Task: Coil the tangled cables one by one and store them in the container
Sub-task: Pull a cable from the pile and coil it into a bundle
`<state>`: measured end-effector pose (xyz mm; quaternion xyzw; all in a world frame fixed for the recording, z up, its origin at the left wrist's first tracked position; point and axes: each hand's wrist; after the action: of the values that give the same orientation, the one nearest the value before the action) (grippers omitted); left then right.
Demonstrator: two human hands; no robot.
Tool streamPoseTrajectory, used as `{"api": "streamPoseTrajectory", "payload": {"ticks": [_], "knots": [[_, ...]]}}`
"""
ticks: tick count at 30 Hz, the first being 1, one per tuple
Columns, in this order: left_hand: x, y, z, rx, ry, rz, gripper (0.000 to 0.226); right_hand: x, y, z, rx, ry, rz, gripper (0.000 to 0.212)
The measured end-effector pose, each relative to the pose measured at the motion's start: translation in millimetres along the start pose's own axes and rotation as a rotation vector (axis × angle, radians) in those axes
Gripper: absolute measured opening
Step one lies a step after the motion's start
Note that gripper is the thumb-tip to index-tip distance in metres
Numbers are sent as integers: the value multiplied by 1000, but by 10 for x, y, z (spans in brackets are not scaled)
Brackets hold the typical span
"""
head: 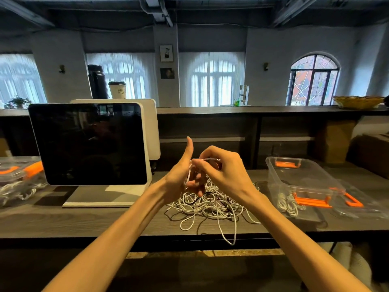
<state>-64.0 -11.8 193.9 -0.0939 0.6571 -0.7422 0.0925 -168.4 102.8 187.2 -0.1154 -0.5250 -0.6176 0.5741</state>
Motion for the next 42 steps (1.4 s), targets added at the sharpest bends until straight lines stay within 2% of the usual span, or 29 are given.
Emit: {"api": "streamPoseTrajectory", "payload": {"ticks": [2, 4, 7, 11, 14, 17, 21, 24, 27, 32, 35, 37, 40, 42], "knots": [[-52, 19, 26, -55, 116, 21, 74, -7, 15, 3, 38, -19, -40, 18], [-71, 63, 44, -10, 133, 23, 59, -16, 22, 30, 65, -21, -81, 25], [-72, 96, 1, -50, 113, 8, 55, -41, 12, 51, 83, 22, -133, 20], [-40, 124, -75, -264, -21, -63, 57, -112, -60, 35, 234, 12, -262, 15], [-12, 149, -45, -359, -186, -134, 53, -223, -121, 36, 205, -53, -304, 18], [6, 192, -79, -227, -383, -139, 57, -354, -108, -49, 35, -86, -220, 21], [26, 203, -190, -288, -498, -129, 54, -393, -63, -168, -118, -176, -108, 19], [13, 161, -199, -505, -403, -112, 53, -402, -21, -186, -148, -208, -32, 12], [-3, 129, -217, -673, -282, -101, 48, -435, 14, -253, -277, -115, 35, 10], [26, 165, -216, -698, -315, -35, 32, -428, 63, -269, -475, 101, 93, 12], [95, 236, -117, -762, -408, -63, 33, -445, 58, -250, -389, 187, 59, 15], [144, 248, -42, -857, -445, -93, 34, -480, 25, -265, -292, 156, -17, 6], [173, 232, 85, -775, -507, -99, 36, -535, -44, -238, -134, 106, -193, 32], [171, 217, 162, -697, -566, -99, 37, -544, -71, -157, 64, 101, -315, 36]]}}
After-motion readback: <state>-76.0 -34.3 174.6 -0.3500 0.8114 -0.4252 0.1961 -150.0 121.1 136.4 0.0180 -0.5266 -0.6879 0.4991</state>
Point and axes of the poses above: each hand's wrist, its own x-axis towards the middle knuckle, its own z-axis out of the back of the hand, y = z × x, and after that the axes turned 5 degrees about x, right-handed
